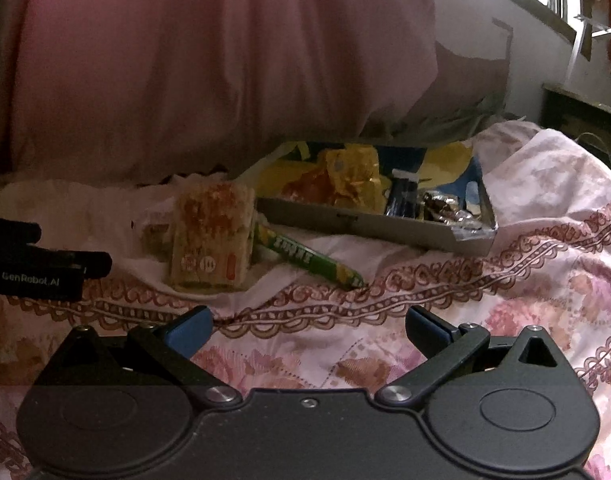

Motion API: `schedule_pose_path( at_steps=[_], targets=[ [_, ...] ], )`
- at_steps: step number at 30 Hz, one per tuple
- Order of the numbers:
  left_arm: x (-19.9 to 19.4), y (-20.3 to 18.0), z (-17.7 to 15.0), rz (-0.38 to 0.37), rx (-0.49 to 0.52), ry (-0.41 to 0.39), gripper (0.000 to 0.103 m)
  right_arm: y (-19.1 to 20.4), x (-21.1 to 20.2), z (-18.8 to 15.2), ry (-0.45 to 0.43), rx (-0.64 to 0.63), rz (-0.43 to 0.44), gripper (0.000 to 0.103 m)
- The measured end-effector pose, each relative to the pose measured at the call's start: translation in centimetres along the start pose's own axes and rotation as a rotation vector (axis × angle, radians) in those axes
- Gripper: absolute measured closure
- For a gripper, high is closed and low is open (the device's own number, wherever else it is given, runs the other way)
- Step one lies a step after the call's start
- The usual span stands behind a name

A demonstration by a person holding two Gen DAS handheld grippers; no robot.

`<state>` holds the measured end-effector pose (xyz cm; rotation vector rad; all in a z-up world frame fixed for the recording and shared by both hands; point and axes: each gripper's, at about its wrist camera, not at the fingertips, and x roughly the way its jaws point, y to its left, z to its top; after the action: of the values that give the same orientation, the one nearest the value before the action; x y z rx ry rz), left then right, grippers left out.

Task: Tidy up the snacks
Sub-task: 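Move the left gripper over the rice cracker bag while the right gripper approaches the green stick snack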

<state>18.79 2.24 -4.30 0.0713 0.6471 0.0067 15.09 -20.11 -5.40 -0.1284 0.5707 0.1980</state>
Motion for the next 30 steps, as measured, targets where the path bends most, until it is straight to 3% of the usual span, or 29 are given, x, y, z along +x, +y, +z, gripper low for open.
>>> schedule_pose_path(
  at_steps=[13, 23, 30],
  targets=[
    [1.3, -0.1, 0.3, -0.043, 0.045, -0.008, 0.000, 0.5, 1.4, -0.9, 0.036, -0.016, 0.010, 0.001],
    [2.6, -1.4, 1.6, -0.079, 0.008, 0.010, 0.000, 0.2, 3.0, -0.9, 0.035, -0.105, -0.026, 0.001],
    [3.9, -2.3, 2.3, -0.059, -0.051, 0.053, 0.000, -1.5, 4.8, 0.0, 0.002, -0.135, -0.054, 0.001]
  ],
)
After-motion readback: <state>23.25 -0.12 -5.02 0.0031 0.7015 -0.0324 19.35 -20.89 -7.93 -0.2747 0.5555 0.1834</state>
